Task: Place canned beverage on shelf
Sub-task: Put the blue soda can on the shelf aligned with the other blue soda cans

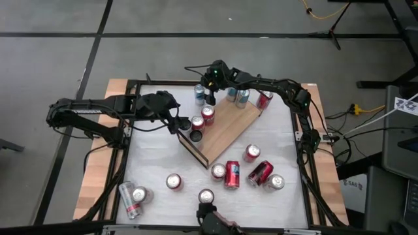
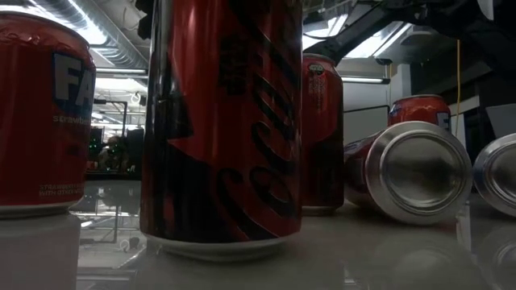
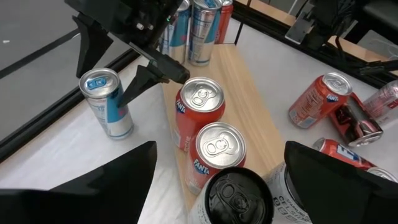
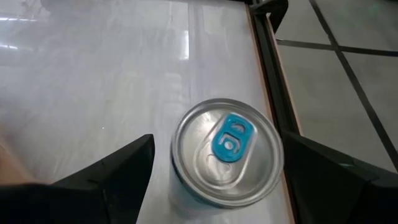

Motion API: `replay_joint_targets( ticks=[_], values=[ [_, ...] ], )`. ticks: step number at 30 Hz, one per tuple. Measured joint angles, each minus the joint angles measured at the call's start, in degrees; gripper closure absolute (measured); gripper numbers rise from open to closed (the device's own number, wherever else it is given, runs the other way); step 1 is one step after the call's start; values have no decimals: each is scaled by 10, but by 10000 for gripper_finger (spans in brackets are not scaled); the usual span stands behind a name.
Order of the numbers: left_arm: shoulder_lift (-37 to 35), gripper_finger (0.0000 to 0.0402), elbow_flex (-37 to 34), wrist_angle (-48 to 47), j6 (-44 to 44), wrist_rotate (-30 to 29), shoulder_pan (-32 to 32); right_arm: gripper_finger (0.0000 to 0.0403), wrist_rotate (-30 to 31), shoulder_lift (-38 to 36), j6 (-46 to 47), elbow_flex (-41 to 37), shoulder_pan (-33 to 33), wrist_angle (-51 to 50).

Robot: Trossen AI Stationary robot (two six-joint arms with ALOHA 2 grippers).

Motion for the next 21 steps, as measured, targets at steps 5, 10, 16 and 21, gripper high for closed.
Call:
replay_joint_targets(
  ticks=[5,10,16,21],
  values=[
    [0,56,0,0,0,0,0,71,0,0,0,0,0,0],
    [0,56,0,0,0,0,0,126,0,0,0,0,0,0],
    [0,56,0,0,0,0,0,193,-2,0,0,0,0,2],
    [0,56,0,0,0,0,0,193,2,-10,16,10,0,-23]
  ],
)
